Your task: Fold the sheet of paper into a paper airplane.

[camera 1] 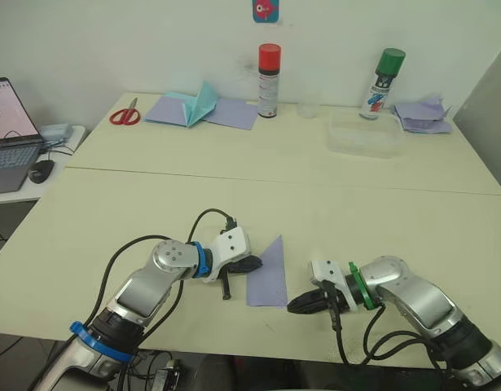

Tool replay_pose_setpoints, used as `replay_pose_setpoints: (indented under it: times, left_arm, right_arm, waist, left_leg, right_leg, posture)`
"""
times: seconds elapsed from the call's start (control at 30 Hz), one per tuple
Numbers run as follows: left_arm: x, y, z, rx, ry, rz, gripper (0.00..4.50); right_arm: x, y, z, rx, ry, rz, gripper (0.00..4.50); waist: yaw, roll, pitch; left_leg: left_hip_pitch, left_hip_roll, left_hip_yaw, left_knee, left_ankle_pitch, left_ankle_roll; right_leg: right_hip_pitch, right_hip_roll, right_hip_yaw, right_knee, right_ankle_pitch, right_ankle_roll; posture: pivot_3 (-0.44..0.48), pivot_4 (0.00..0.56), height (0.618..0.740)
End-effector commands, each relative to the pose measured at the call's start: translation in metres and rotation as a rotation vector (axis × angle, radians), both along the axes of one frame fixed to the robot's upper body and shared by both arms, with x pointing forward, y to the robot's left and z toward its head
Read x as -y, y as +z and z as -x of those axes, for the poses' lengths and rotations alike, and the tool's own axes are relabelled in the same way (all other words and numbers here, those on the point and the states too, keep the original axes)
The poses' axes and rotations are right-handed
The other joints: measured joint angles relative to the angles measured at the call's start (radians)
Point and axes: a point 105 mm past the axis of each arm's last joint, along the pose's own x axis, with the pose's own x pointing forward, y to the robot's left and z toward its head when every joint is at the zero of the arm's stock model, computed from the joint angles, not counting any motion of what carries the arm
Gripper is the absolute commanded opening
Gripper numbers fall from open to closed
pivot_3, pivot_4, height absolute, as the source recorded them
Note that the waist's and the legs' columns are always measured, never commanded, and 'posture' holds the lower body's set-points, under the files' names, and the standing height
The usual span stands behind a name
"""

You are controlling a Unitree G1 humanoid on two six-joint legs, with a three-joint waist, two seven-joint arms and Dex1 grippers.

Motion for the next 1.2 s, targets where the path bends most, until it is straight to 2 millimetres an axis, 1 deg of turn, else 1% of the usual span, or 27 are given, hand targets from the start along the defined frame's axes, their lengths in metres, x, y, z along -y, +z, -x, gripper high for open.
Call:
replay_pose_setpoints:
  times: [0.03, 0.1, 0.17, 0.23, 0.4, 0.5, 0.67, 0.8, 1.0, 1.2]
  left_arm:
    - [-0.023, -0.038, 0.008, -0.125, 0.071, -0.118, 0.0]
    - [-0.022, -0.038, 0.007, -0.124, 0.067, -0.117, 0.0]
    - [-0.021, -0.037, 0.006, -0.121, 0.062, -0.116, 0.0]
    - [-0.022, -0.037, 0.004, -0.118, 0.058, -0.118, 0.0]
    - [-0.022, -0.038, 0.003, -0.118, 0.039, -0.126, 0.0]
    - [-0.023, -0.04, 0.005, -0.119, 0.012, -0.146, 0.0]
    - [-0.025, -0.043, 0.007, -0.114, -0.013, -0.171, 0.0]
    - [-0.024, -0.045, 0.009, -0.116, -0.038, -0.18, 0.0]
    - [-0.026, -0.049, 0.011, -0.119, -0.05, -0.197, 0.0]
    - [-0.027, -0.051, 0.012, -0.121, -0.056, -0.206, 0.0]
  right_arm:
    - [0.004, 0.0, 0.011, -0.052, 0.029, 0.01, 0.03]
    - [-0.002, 0.014, -0.002, 0.015, 0.0, -0.053, 0.03]
    - [-0.009, 0.029, -0.014, 0.028, -0.046, -0.131, 0.03]
    - [-0.014, 0.036, -0.026, 0.03, -0.103, -0.178, 0.03]
    - [-0.019, 0.027, -0.066, 0.084, -0.335, -0.181, 0.03]
    - [-0.02, 0.021, -0.083, 0.151, -0.412, -0.157, 0.03]
    - [-0.016, 0.007, -0.093, 0.195, -0.478, -0.089, 0.03]
    - [-0.016, 0.006, -0.104, 0.17, -0.576, -0.103, 0.03]
    - [-0.016, 0.007, -0.117, 0.202, -0.639, -0.096, 0.03]
    - [-0.004, 0.002, -0.134, 0.267, -0.734, -0.065, 0.03]
  waist:
    - [0.0, 0.0, 0.0]
    - [-0.001, 0.0, 0.001]
    - [-0.001, 0.0, 0.001]
    - [-0.002, 0.0, 0.001]
    - [0.001, 0.0, 0.001]
    - [0.001, 0.0, 0.001]
    - [0.0, 0.0, 0.0]
    - [-0.001, 0.0, 0.0]
    - [-0.001, 0.001, -0.001]
    - [-0.001, 0.002, -0.003]
  left_leg:
    - [0.0, 0.0, 0.0, 0.0, 0.0, 0.0]
    - [0.0, 0.0, 0.0, 0.0, 0.0, 0.0]
    - [0.0, 0.0, 0.0, 0.0, 0.0, 0.0]
    - [0.0, 0.001, 0.0, 0.001, 0.0, 0.0]
    - [0.0, 0.0, 0.0, 0.001, 0.0, 0.0]
    - [-0.001, 0.0, 0.0, 0.001, 0.0, 0.0]
    - [0.0, 0.0, 0.0, 0.002, 0.0, 0.0]
    - [0.001, 0.001, 0.0, 0.001, 0.0, 0.0]
    - [0.001, 0.0, 0.0, 0.002, 0.0, 0.0]
    - [0.001, 0.001, 0.0, 0.001, 0.0, 0.0]
  right_leg:
    - [0.0, 0.0, 0.0, 0.0, 0.0, 0.0]
    - [0.0, 0.0, 0.0, 0.0, 0.0, 0.0]
    - [0.0, 0.0, 0.0, 0.0, 0.0, 0.0]
    - [-0.001, 0.001, 0.0, 0.001, 0.0, 0.0]
    - [-0.001, 0.001, 0.0, 0.001, 0.0, 0.0]
    - [-0.001, 0.0, 0.0, 0.001, 0.0, 0.0]
    - [0.0, 0.0, 0.001, 0.001, 0.0, 0.0]
    - [0.0, 0.001, 0.0, 0.001, 0.0, 0.0]
    - [0.0, 0.001, 0.001, 0.002, 0.0, 0.0]
    - [0.0, 0.001, 0.001, 0.002, 0.0, 0.0]
  posture:
    - [0.0, 0.15, 0.74]
    - [0.0, 0.15, 0.74]
    - [0.0, 0.15, 0.74]
    - [0.0, 0.15, 0.74]
    - [0.0, 0.15, 0.74]
    - [0.0, 0.15, 0.74]
    - [0.0, 0.15, 0.74]
    - [0.0, 0.15, 0.74]
    - [0.0, 0.15, 0.74]
    - [0.0, 0.15, 0.74]
